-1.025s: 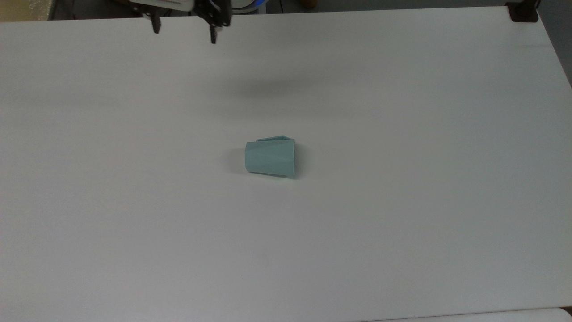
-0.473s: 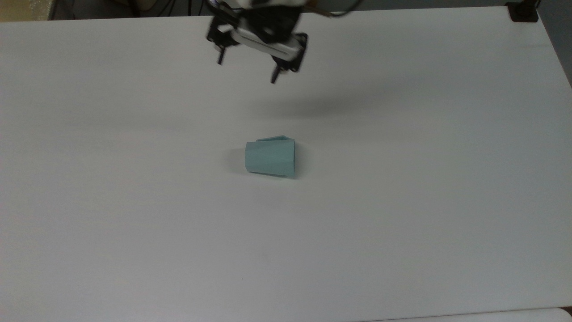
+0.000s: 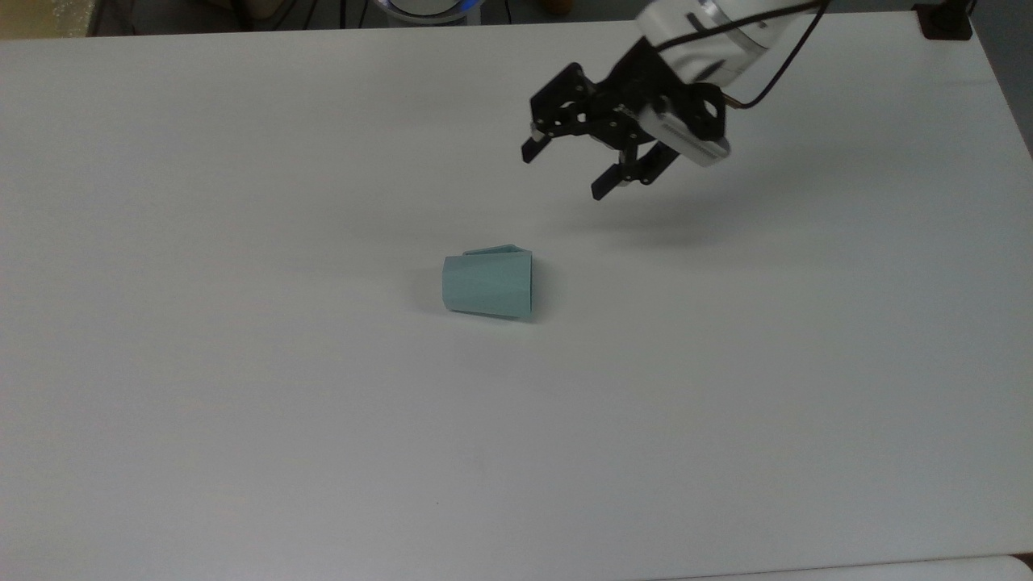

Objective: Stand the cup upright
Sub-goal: 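Lower the gripper down to the cup's open rim end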

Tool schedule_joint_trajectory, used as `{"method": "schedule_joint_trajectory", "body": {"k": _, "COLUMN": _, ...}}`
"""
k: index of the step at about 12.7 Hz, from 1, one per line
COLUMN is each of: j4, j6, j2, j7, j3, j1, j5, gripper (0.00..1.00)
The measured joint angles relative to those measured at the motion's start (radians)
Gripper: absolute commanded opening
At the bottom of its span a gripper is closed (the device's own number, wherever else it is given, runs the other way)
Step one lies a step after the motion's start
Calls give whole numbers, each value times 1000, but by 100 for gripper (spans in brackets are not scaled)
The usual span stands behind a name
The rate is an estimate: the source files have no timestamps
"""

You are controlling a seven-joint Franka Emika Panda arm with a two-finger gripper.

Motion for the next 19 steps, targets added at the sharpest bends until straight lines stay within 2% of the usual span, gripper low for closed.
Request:
{"method": "schedule_joint_trajectory", "body": {"k": 3, "j4": 0, "j6": 0, "j2": 87, "j7": 17, "j3": 0, "j1": 44, "j5": -126, "gripper": 100}}
{"method": "schedule_joint_trajectory", "body": {"k": 6, "j4": 0, "j6": 0, "j2": 184, "j7": 26, "j3": 3, "j1": 48, "j5": -189, "gripper": 100}}
{"method": "schedule_joint_trajectory", "body": {"k": 11, "j4": -3, "j6": 28, "j2": 239, "j7": 40, "j3": 4, "j1": 16, "j5": -207, "gripper": 100}}
{"method": "schedule_joint_trajectory", "body": {"k": 14, "j4": -11, "j6": 35, "j2": 245, "j7": 40, "j3": 59, "j1": -64, "j5": -207, "gripper": 99}}
{"method": "schedule_joint_trajectory", "body": {"k": 19, "j4": -21, "j6": 57, "j2": 251, "j7": 40, "j3": 72, "j1": -98, "j5": -217, "gripper": 88}}
